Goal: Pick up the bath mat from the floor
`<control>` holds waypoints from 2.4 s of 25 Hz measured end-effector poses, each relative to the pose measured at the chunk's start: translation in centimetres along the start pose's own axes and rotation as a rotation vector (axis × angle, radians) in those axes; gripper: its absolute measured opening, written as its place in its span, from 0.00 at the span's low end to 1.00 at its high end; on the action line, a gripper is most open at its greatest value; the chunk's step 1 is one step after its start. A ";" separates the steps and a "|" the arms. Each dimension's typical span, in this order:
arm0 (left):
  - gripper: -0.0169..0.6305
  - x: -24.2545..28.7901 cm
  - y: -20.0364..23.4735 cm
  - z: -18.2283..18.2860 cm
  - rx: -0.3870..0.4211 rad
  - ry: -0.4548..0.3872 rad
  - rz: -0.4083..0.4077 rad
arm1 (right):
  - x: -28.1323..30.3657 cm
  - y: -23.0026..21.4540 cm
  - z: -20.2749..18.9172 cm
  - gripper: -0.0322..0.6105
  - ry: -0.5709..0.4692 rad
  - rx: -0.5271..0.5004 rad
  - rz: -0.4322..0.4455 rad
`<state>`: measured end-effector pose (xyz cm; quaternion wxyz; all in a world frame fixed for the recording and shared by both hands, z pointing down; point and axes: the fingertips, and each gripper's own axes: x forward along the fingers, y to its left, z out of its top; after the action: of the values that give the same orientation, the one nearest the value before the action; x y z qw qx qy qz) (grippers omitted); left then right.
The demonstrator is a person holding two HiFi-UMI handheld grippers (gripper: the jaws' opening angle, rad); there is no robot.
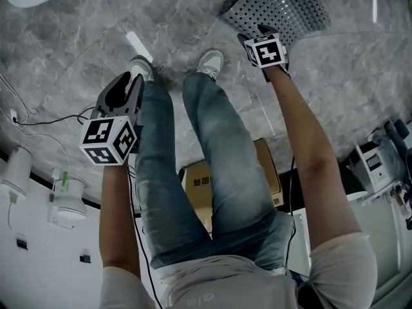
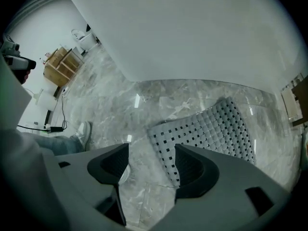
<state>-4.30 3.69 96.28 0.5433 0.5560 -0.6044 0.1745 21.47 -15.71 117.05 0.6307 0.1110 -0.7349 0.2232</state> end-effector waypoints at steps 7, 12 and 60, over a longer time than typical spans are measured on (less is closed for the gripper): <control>0.22 3.5 2.0 -0.5 -0.005 0.004 0.010 | 6.8 -1.8 -0.8 0.56 0.030 0.035 -0.010; 0.22 5.8 3.0 -0.6 0.006 0.003 0.006 | 9.9 -3.0 -1.8 0.58 0.056 0.041 -0.049; 0.20 3.4 -0.9 -3.8 0.030 0.082 -0.068 | 5.1 -2.0 -6.5 0.25 0.065 0.145 -0.144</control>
<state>-1.06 4.88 100.14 0.5647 0.5766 -0.5599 0.1875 27.10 -13.79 123.04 0.6590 0.2015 -0.6861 0.2333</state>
